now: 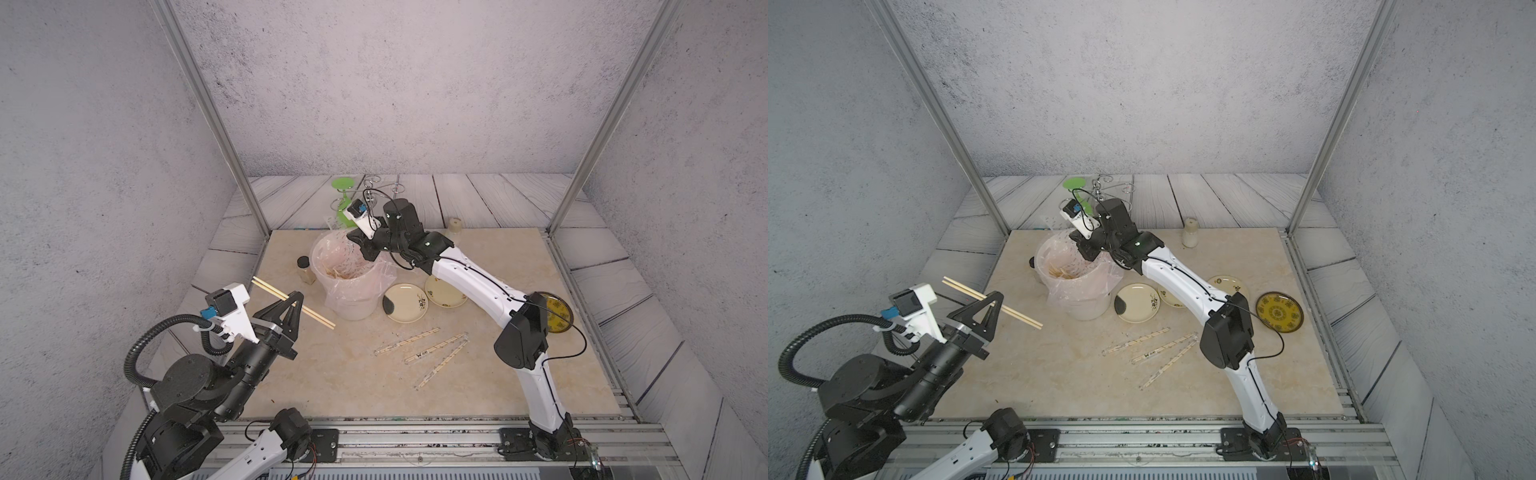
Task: Remove the packaging of disposable chopsticks
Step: Place the packet bag in the trash bin.
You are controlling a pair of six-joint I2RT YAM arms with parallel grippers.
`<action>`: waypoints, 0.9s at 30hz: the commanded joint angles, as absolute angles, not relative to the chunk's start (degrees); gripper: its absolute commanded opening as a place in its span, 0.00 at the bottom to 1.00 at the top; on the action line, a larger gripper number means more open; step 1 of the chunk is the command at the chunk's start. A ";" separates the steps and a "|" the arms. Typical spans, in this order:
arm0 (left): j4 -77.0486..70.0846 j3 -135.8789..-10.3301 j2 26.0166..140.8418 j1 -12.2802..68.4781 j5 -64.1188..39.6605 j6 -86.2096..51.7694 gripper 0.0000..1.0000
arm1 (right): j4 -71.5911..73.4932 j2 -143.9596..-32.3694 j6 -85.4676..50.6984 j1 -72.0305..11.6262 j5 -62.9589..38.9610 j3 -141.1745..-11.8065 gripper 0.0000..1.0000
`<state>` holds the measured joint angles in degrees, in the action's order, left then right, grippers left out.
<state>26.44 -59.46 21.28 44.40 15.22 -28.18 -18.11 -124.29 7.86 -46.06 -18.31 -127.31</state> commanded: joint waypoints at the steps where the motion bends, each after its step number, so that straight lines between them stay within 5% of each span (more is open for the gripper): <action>1: 26.33 -58.93 20.82 44.06 16.26 -26.85 0.00 | -18.72 -124.97 6.42 -46.32 -20.65 -127.99 0.17; 5: 26.16 -58.63 20.89 44.07 16.43 -26.75 0.00 | -18.28 -122.40 6.25 -46.40 -18.92 -126.70 0.44; 10: 25.79 -58.69 21.58 44.07 16.26 -26.63 0.00 | -19.70 -119.48 4.79 -46.32 -15.80 -126.89 0.52; 27: 27.47 -59.32 23.01 44.09 16.33 -26.89 0.00 | -45.33 -118.71 5.46 -46.34 -2.01 -134.55 0.52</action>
<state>27.22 -58.96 22.09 44.40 16.27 -27.42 -39.33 -123.28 5.93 -46.22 -5.50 -133.16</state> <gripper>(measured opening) 0.074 0.519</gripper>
